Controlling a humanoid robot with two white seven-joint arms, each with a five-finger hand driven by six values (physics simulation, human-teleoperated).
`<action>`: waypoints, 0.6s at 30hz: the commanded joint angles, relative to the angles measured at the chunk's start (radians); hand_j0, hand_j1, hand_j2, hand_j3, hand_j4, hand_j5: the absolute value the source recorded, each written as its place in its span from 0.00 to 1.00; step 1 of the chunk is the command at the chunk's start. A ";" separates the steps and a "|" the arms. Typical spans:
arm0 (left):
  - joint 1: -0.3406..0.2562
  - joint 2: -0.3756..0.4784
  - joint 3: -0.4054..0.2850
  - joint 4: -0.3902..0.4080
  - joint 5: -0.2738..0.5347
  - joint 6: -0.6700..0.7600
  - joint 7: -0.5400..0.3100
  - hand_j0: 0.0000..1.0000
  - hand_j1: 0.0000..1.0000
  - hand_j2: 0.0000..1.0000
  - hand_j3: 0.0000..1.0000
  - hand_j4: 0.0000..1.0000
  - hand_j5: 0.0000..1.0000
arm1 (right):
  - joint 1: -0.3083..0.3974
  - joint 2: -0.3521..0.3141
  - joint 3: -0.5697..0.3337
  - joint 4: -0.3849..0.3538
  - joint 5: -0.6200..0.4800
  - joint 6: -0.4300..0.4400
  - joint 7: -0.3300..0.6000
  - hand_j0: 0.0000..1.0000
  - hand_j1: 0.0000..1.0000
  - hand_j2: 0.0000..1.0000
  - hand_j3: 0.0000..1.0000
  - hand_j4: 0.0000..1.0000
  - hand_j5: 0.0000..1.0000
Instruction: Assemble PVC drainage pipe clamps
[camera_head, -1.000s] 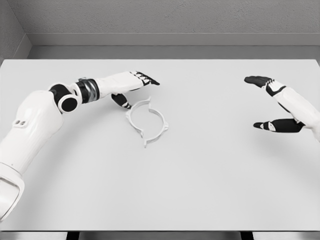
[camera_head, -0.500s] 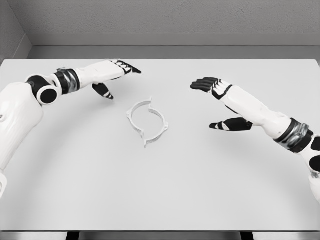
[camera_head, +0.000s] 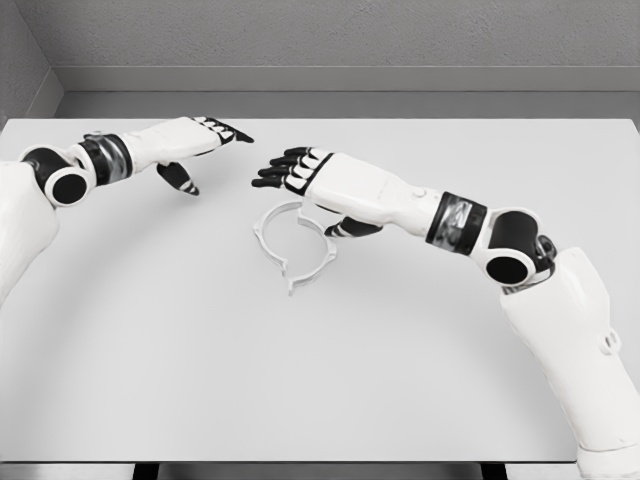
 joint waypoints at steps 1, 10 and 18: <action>0.000 0.006 0.002 0.002 0.006 0.002 0.001 1.00 1.00 1.00 1.00 1.00 1.00 | -0.002 0.035 0.024 0.048 0.012 0.002 0.006 1.00 1.00 1.00 1.00 1.00 1.00; -0.015 0.106 0.004 0.002 0.012 0.002 0.001 1.00 1.00 1.00 1.00 1.00 1.00 | -0.048 0.066 0.056 0.129 0.046 0.002 0.006 1.00 1.00 1.00 1.00 1.00 1.00; -0.021 0.106 0.002 0.017 0.011 0.002 0.001 1.00 1.00 1.00 1.00 1.00 1.00 | -0.083 0.100 0.061 0.200 0.078 0.002 0.006 1.00 1.00 1.00 1.00 1.00 1.00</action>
